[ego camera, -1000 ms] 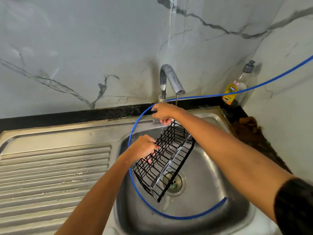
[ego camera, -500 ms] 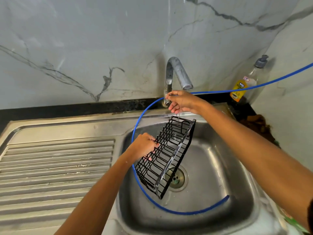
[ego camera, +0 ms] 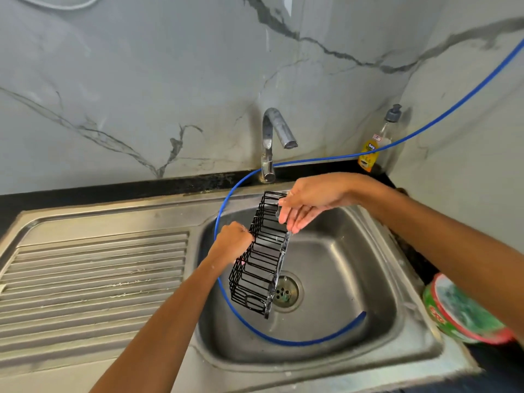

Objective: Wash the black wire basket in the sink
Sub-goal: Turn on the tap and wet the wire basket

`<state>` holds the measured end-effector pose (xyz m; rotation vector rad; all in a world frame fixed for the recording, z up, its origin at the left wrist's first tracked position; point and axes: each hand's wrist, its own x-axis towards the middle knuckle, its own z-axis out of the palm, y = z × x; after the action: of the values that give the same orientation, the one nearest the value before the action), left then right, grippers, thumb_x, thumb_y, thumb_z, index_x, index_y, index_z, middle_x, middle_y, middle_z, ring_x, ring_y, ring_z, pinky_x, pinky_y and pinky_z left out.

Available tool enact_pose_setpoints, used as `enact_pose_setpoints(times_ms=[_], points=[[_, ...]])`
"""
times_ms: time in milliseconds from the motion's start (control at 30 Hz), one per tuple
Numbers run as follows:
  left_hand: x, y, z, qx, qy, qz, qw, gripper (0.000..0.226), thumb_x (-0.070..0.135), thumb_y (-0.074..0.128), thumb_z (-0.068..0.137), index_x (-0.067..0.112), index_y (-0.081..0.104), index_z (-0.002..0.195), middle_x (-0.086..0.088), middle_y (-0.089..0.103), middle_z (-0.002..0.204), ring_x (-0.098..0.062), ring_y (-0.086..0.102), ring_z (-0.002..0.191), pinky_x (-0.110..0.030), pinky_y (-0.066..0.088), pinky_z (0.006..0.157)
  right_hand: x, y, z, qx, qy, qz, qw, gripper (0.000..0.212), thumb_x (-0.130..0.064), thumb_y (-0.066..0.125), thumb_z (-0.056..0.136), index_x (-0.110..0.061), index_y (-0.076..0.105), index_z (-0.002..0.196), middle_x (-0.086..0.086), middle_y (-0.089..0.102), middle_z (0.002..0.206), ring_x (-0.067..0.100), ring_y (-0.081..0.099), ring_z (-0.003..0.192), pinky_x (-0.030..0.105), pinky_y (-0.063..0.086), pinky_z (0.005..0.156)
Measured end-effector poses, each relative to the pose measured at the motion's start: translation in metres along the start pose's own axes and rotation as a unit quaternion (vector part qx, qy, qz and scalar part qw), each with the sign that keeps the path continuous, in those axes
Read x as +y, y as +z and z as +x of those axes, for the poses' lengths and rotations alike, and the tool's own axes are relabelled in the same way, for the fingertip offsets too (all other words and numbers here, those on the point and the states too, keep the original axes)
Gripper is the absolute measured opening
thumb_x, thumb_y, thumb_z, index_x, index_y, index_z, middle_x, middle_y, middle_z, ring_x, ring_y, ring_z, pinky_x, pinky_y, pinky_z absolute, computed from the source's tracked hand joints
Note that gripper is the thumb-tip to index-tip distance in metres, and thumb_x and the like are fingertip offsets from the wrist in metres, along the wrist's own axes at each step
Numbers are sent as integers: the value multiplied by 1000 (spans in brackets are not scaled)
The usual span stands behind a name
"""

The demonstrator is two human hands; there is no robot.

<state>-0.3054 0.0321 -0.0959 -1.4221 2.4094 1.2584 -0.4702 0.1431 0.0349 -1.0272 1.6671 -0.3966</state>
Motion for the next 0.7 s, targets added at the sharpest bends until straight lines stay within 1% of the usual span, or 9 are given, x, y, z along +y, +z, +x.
enact_pose_setpoints(times_ms=[100,233,300,367,433,467,533,600,700], points=[[2,1,-12,28,20,32,999,17,15,46,82,10,62,77,-9,61,89,-28,63,78,-41,53,72,0,3,-6,97,-15,-37,994,36,-23,43,101,5,63,110,18,66,102,21,66,88,25,55,84],[3,0,-32,39,-13,-31,999,19,-1,43,90,6,60,87,-4,50,85,-18,52,63,-39,57,71,-1,-5,-16,257,-41,-118,958,25,-15,46,94,-5,68,89,8,67,101,19,62,92,29,45,79],[6,-2,-42,46,-2,-72,996,21,4,50,92,3,68,103,-1,53,81,-18,57,69,-33,56,66,3,-6,-21,297,-47,-89,950,27,-18,43,97,-8,67,105,13,67,110,22,63,99,35,46,93],[8,-3,-49,39,-2,-106,994,26,4,47,93,5,70,106,-7,58,83,-27,67,65,-37,58,60,10,1,-26,325,-38,-87,941,32,-24,43,98,-6,63,115,16,66,112,27,63,102,42,47,96],[6,-2,-52,29,-19,-147,989,30,2,41,95,0,68,107,-9,58,77,-27,64,48,-36,57,51,19,20,-32,324,-29,-75,943,33,-29,45,98,-8,58,120,6,66,103,22,63,91,35,51,82],[4,0,-53,21,-27,-179,983,29,4,40,95,-2,65,109,-12,63,79,-29,66,49,-38,58,53,23,34,-35,308,-23,-65,949,35,-32,45,98,-12,55,125,-1,63,95,16,61,86,30,51,77],[-1,5,-57,0,-40,-230,972,31,11,39,94,1,64,110,-16,71,95,-43,71,75,-50,60,71,31,64,-41,262,-16,-67,963,44,-41,41,98,-16,47,134,-4,61,97,17,62,93,33,52,84],[-5,12,-62,-13,-51,-266,963,36,12,33,94,7,65,110,-16,73,98,-46,70,85,-52,58,79,41,96,-44,201,-27,-37,978,52,-47,37,98,-17,39,140,-6,59,106,18,60,103,36,52,91],[-7,24,-72,-35,-50,-339,939,38,5,30,95,1,65,109,-18,73,87,-34,70,72,-40,59,62,49,143,-48,143,-75,66,985,47,-45,42,97,-22,37,138,-5,59,114,12,57,108,32,49,95]])
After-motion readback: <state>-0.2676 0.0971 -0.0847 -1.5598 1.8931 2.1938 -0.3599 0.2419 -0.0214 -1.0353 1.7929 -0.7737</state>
